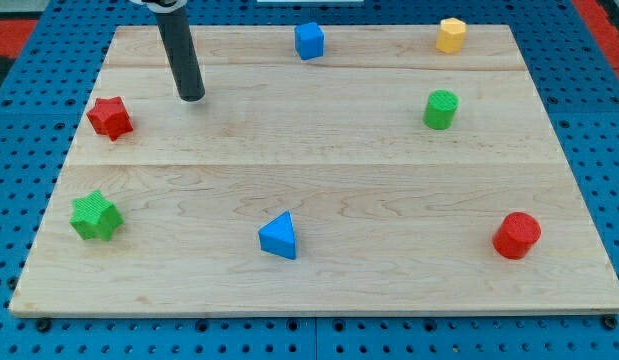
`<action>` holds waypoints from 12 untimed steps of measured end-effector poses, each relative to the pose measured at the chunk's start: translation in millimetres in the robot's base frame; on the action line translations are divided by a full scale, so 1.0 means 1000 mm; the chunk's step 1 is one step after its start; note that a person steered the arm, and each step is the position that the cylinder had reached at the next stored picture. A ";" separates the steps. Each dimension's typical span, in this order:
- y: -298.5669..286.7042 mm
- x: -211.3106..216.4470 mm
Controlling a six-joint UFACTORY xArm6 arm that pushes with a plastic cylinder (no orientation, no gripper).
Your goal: Move the red star towards the red circle
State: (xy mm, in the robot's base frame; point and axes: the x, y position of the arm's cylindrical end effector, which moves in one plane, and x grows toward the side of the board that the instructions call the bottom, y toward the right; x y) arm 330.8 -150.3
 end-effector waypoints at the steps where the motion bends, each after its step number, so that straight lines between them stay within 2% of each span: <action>1: 0.010 0.025; 2: -0.006 0.074; 3: -0.026 0.073; 4: -0.055 0.104; 5: -0.109 0.113; 6: -0.154 0.101; 7: -0.152 0.060; 8: -0.135 0.030; 9: -0.075 0.032; 11: 0.028 0.094; 12: 0.071 0.110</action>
State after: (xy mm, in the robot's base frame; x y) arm 441.2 -79.0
